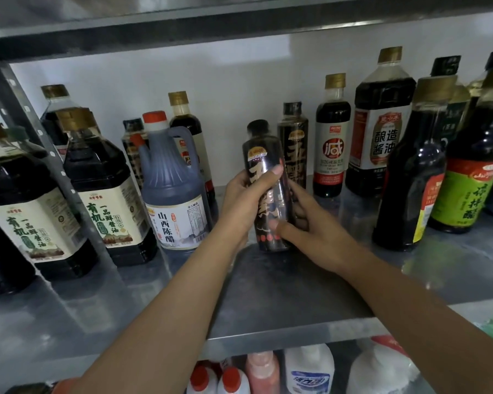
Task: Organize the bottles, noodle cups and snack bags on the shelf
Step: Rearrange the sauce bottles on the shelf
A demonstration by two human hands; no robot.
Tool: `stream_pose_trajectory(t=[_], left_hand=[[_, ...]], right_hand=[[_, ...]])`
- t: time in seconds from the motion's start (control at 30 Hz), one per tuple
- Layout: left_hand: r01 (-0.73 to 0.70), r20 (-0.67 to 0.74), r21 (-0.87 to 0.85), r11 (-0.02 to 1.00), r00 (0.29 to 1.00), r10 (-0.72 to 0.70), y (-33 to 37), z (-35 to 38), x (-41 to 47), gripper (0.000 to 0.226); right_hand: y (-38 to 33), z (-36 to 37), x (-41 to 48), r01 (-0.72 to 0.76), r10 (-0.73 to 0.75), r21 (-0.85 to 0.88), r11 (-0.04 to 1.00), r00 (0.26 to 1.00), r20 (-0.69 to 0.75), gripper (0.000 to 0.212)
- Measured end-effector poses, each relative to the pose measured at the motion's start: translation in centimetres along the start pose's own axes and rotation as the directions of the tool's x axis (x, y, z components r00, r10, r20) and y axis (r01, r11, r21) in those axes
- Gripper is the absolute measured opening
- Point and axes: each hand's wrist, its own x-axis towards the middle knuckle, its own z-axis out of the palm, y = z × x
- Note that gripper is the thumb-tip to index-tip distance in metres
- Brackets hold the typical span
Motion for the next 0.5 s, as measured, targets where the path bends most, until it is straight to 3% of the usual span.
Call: stream_pose_trajectory(t=[0.23, 0.5], left_hand=[[0.002, -0.038, -0.070, 0.998, 0.999, -0.004, 0.11, 0.42, -0.37, 0.044], [0.009, -0.055, -0.054, 0.998, 0.998, -0.012, 0.08, 0.19, -0.30, 0.044]], right_hand=[[-0.02, -0.21, -0.12, 0.003, -0.003, -0.011, 1.000, 0.999, -0.046, 0.059], [-0.02, -0.25, 0.06, -0.038, 0.038, 0.009, 0.999, 0.999, -0.029, 0.068]])
